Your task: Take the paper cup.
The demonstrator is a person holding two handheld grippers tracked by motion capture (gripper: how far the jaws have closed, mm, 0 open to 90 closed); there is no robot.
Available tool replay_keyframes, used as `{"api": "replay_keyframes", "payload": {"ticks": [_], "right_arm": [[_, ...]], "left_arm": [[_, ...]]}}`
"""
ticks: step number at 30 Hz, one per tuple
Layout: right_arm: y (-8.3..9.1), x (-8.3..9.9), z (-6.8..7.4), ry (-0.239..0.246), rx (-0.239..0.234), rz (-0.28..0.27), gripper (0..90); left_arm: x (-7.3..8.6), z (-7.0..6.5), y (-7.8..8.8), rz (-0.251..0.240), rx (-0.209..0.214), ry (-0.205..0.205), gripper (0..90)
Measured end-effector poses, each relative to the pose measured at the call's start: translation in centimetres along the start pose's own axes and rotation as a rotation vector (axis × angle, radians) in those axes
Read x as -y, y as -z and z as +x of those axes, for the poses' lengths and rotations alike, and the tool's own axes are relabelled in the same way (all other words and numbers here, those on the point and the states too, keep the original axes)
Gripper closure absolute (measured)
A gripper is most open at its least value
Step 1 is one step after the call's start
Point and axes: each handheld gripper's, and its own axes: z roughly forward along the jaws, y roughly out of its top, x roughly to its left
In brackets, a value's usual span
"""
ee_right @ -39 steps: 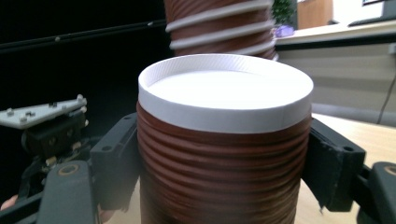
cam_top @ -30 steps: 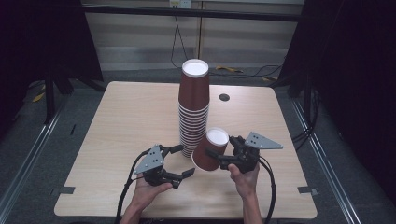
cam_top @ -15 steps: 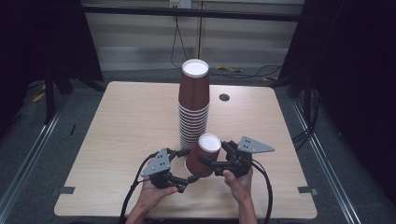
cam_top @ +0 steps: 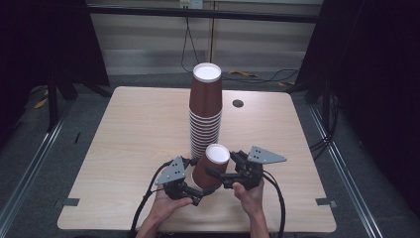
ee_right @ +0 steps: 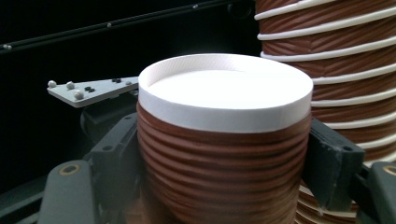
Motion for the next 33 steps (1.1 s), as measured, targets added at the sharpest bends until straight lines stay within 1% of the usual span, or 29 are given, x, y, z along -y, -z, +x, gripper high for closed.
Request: {"api": "replay_keyframes", "payload": {"ticks": [2,3,4,6,8,10,15,18,19,21,23,28,33], "right_arm": [[-0.2,0.0,0.1,0.006,-0.003,0.002,23.4],[-0.2,0.0,0.1,0.006,-0.003,0.002,23.4],[-0.4,-0.1,0.0,0.005,-0.008,0.001,23.4],[-0.5,-0.1,0.1,0.010,-0.012,0.008,23.4],[-0.6,-0.1,0.2,0.020,-0.005,0.010,23.3],[-0.6,-0.1,0.2,0.023,-0.004,0.017,23.0],[-0.5,-0.1,0.0,0.014,-0.008,0.031,21.4],[-0.6,-0.1,-0.1,0.013,-0.009,0.041,20.1],[-0.6,-0.1,-0.1,0.011,-0.015,0.039,18.1],[-0.6,-0.2,-0.1,0.004,-0.006,0.030,13.8],[-0.6,-0.3,-0.1,0.005,-0.005,0.030,13.8],[-0.6,-0.2,-0.2,0.005,-0.003,0.041,13.7],[-0.1,-0.4,-0.1,0.008,0.005,0.038,13.8]], "left_arm": [[0.0,0.0,-0.1,0.008,-0.004,-0.008,5.8],[0.0,0.0,-0.1,0.008,-0.004,-0.008,5.9],[0.0,0.1,-0.3,-0.002,-0.001,-0.004,6.0],[0.0,0.2,-0.4,0.001,0.001,-0.004,7.7],[0.0,0.3,-0.5,0.000,0.011,0.001,8.2],[0.0,0.3,-0.4,0.010,0.004,-0.008,9.3],[0.1,0.3,-0.4,0.025,0.007,-0.007,12.0],[0.1,0.4,-0.5,0.024,0.011,-0.007,12.6],[0.1,0.4,-0.4,0.028,0.008,-0.005,12.7],[0.0,0.5,-0.3,0.033,0.016,-0.001,12.9],[0.0,0.5,-0.3,0.038,0.010,0.001,12.8],[0.0,0.8,0.1,0.042,0.012,0.003,12.9],[-0.1,1.1,0.7,0.052,-0.005,-0.006,13.0]]}}
